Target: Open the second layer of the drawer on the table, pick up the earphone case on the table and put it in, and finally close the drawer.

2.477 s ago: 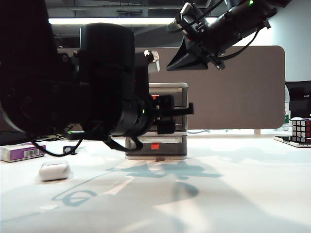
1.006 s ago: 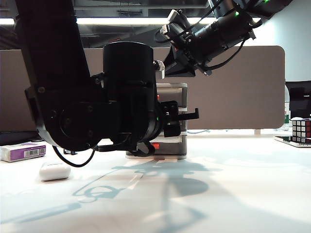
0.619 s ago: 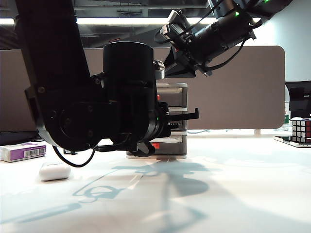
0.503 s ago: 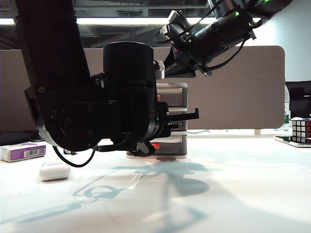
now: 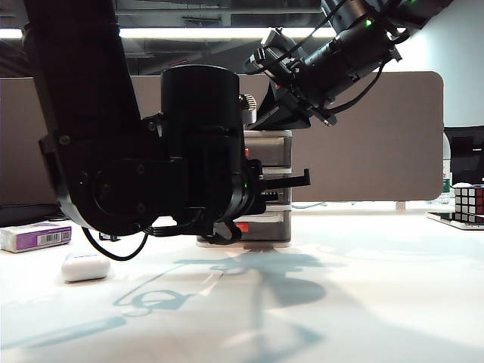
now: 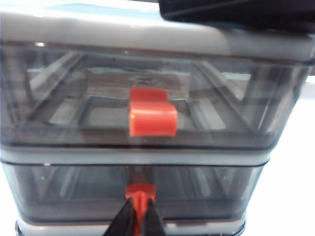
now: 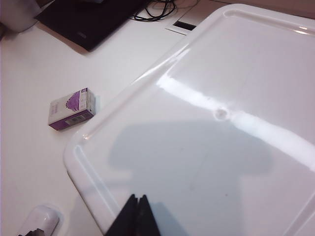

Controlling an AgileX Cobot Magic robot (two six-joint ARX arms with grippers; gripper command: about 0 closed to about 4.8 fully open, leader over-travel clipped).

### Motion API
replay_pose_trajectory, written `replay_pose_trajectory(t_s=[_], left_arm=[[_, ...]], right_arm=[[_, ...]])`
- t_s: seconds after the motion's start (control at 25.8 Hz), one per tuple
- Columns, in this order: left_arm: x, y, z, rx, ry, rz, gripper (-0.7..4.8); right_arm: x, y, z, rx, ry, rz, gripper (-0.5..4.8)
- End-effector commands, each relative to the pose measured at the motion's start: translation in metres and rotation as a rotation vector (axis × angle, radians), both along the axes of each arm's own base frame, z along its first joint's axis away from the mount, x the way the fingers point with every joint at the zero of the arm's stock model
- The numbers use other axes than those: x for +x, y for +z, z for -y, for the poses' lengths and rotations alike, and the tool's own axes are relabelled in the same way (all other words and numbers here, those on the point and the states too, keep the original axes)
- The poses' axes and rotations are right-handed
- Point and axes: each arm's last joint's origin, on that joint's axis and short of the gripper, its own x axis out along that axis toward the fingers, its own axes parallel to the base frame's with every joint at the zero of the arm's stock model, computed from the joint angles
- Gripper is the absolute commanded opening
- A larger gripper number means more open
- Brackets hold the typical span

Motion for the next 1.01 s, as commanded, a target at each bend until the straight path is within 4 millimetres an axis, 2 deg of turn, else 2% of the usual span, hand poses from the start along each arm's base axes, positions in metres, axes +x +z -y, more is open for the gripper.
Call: replay_pose_trajectory(t_s=[0.04,0.35,0.54,0.66,1.01], left_arm=[[-0.004,0.001,0.004,0.011,-0.011,0.006,-0.06],[-0.026,0.002,0.020,0.057,0.023,0.014,-0.06],[-0.032,0.000,0.017,0.067,0.014,0.006,-0.06],[-0.038,-0.001,0.014,0.080,0.003,-0.002,-0.06],[-0.066,0.011,0.030,0.080,-0.056,0.002,-0.06]], right_arm=[[-0.002,-0.004,0.001,-0.024,-0.007,-0.035,-0.05],[-0.001,-0.003,0.000,-0.016,-0.007,-0.018,-0.05],[0.002,-0.010,-0.001,-0.016,0.006,-0.038,-0.05],[0.005,-0.022,-0.004,-0.017,0.026,-0.070,-0.05],[0.005,-0.024,-0.007,-0.006,0.052,-0.077,-0.05]])
